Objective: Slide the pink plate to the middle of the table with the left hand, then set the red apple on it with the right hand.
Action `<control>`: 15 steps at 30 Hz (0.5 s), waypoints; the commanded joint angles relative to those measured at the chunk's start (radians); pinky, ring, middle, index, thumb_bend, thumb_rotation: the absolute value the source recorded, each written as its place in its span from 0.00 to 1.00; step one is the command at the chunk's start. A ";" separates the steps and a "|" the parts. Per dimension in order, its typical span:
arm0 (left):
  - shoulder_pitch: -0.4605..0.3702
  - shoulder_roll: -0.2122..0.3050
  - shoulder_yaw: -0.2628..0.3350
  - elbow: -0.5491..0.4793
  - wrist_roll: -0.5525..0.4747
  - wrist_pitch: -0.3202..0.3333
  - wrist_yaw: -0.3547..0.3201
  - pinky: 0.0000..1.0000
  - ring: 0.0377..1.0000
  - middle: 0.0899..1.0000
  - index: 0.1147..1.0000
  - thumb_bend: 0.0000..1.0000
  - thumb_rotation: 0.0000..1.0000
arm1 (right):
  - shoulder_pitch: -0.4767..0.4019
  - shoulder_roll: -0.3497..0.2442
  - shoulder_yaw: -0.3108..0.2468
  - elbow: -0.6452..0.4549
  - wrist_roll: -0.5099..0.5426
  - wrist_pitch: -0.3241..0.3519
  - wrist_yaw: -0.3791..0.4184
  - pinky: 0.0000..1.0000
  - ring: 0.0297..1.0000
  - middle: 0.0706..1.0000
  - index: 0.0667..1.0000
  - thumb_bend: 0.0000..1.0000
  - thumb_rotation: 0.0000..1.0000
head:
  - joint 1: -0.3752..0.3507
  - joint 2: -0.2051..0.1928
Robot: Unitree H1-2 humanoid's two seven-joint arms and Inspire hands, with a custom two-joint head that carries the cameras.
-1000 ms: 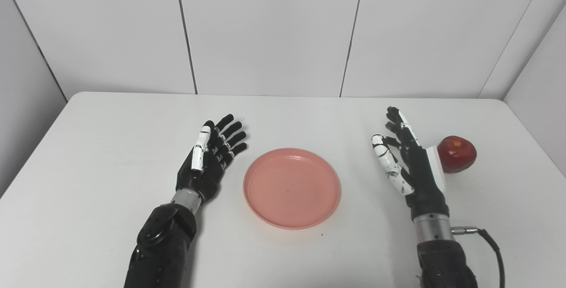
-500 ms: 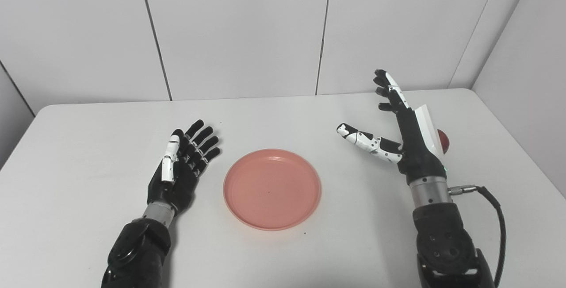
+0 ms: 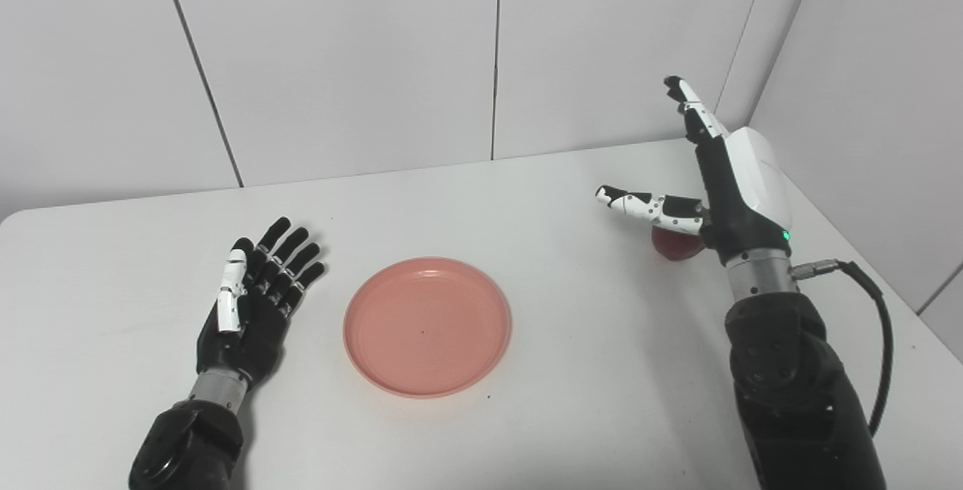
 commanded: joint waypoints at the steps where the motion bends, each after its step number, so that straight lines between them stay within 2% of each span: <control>1: 0.006 0.014 0.004 0.025 0.005 0.014 0.009 0.87 0.88 0.88 0.86 0.35 1.00 | -0.033 -0.040 -0.013 -0.039 -0.007 0.030 0.027 0.80 0.90 0.93 0.93 0.99 0.41 | 0.000 -0.001; 3: 0.007 0.015 0.006 0.024 0.003 0.013 0.009 0.87 0.88 0.88 0.86 0.35 1.00 | -0.028 -0.057 -0.020 -0.041 -0.006 0.040 0.055 0.80 0.90 0.93 0.94 1.00 0.41 | -0.011 0.002; 5: 0.007 0.016 0.008 0.025 0.001 0.009 0.008 0.87 0.87 0.88 0.86 0.35 1.00 | -0.024 -0.070 -0.028 -0.041 0.001 0.044 0.081 0.78 0.91 0.96 0.98 1.00 0.36 | -0.013 0.003; 7: 0.006 0.018 0.010 0.030 0.000 0.004 0.006 0.87 0.87 0.88 0.85 0.35 1.00 | -0.024 -0.077 -0.038 -0.040 -0.005 0.046 0.111 0.77 0.91 0.97 0.98 1.00 0.35 | -0.015 0.003; 15: 0.004 0.025 0.016 0.048 -0.009 -0.009 -0.005 0.88 0.88 0.89 0.87 0.35 1.00 | -0.031 -0.114 -0.066 -0.013 -0.020 0.046 0.150 0.85 0.95 0.99 1.00 1.00 0.34 | -0.018 0.010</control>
